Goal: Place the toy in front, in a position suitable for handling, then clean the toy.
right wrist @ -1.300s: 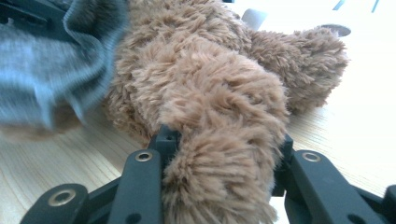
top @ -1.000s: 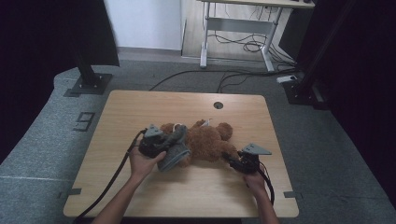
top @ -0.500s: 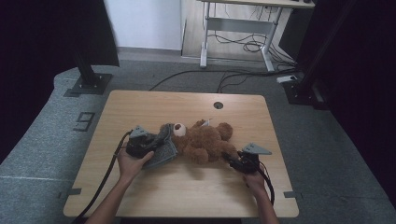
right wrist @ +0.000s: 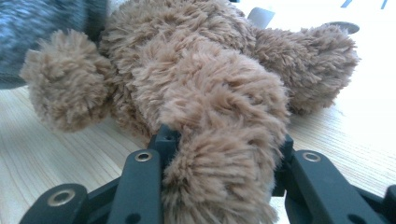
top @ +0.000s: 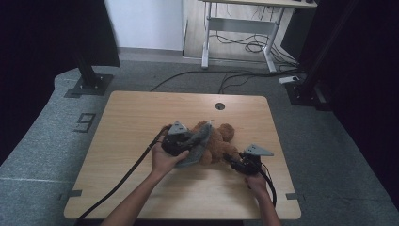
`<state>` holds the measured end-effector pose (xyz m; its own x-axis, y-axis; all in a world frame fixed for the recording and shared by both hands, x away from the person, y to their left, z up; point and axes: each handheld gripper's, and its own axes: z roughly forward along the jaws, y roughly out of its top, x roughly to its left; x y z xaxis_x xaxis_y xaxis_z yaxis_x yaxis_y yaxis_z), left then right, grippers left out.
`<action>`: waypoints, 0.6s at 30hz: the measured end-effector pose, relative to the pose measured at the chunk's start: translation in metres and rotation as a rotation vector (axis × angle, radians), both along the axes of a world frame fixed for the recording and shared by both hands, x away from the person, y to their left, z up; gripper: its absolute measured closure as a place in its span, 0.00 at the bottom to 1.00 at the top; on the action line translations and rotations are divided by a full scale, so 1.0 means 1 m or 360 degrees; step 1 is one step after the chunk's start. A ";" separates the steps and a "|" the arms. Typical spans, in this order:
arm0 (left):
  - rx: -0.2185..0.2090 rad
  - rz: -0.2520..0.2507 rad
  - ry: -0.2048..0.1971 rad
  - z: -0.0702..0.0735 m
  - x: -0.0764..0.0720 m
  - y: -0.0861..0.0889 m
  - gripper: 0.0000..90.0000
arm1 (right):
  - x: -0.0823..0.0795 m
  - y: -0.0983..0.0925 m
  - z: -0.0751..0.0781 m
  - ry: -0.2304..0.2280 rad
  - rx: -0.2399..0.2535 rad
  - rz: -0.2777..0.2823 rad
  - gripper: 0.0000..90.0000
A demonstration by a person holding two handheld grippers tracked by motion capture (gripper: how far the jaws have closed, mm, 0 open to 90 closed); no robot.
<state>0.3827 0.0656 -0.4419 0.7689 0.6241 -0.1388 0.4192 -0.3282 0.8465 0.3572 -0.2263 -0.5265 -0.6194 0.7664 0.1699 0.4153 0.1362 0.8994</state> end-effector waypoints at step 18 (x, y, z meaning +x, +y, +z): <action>0.0178 -0.0167 0.0038 -0.029 0.001 -0.081 0.84 | 0.000 0.002 -0.003 0.0007 -0.0048 0.0008 0.68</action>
<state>0.3835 -0.0150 -0.4713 0.8282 0.5529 -0.0918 0.3971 -0.4633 0.7923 0.3568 -0.2243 -0.5297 -0.6224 0.7683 0.1495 0.4183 0.1651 0.8932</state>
